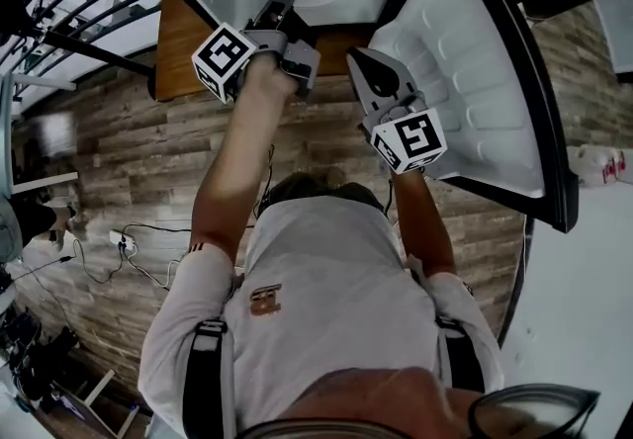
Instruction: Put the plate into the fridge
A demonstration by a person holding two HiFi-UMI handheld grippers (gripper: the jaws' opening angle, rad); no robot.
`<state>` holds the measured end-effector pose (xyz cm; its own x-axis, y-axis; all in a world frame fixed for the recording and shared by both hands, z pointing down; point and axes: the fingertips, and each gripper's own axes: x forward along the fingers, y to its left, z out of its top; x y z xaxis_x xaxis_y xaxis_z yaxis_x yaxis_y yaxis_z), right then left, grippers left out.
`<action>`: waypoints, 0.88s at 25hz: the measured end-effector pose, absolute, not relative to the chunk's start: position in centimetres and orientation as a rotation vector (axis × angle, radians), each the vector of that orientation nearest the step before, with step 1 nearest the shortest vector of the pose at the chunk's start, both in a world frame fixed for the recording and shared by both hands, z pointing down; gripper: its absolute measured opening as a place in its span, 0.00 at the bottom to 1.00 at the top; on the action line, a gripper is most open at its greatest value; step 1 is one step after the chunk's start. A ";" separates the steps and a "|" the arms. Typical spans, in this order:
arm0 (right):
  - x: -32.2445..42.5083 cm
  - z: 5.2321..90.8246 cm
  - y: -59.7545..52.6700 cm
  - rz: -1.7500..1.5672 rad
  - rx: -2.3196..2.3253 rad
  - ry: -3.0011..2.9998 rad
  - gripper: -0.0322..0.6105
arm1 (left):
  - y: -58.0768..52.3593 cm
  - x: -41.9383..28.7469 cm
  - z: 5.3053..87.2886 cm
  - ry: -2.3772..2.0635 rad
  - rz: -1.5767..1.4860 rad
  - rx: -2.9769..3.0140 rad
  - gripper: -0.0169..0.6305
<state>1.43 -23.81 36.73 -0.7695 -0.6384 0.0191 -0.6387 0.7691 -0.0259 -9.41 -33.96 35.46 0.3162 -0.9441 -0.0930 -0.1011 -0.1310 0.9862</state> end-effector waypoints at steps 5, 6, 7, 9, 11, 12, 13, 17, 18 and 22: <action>1.0 37.3 -23.1 0.022 1.144 -2.922 0.10 | -34.3 -8.9 36.3 -0.969 -0.951 1.520 0.10; 0.7 37.5 -22.9 0.018 1.156 -2.917 0.10 | -34.5 -8.8 36.3 -0.964 -0.942 1.527 0.10; 0.4 37.7 -22.8 0.014 1.164 -2.911 0.10 | -34.8 -8.8 36.4 -0.960 -0.932 1.532 0.10; -0.1 38.2 -22.5 0.006 1.178 -2.896 0.10 | -35.4 -8.8 36.9 -0.958 -0.913 1.534 0.10; -0.5 38.8 -22.2 0.003 1.195 -2.881 0.10 | -35.7 -8.7 37.6 -0.959 -0.897 1.525 0.10; -0.6 39.0 -22.3 0.004 1.203 -2.876 0.10 | -35.9 -8.6 38.0 -0.960 -0.889 1.520 0.10; -0.6 39.0 -22.7 0.004 1.210 -2.872 0.10 | -36.4 -8.4 38.2 -0.961 -0.881 1.515 0.10; -0.5 37.4 -26.0 -0.002 1.200 -2.867 0.10 | -40.2 -7.9 37.6 -0.978 -0.864 1.488 0.10; -0.4 37.2 -26.5 -0.003 1.194 -2.868 0.10 | -40.9 -7.8 37.4 -0.986 -0.863 1.482 0.10; -0.3 36.7 -27.2 -0.005 1.163 -2.878 0.10 | -42.4 -7.2 37.4 -1.003 -0.867 1.448 0.10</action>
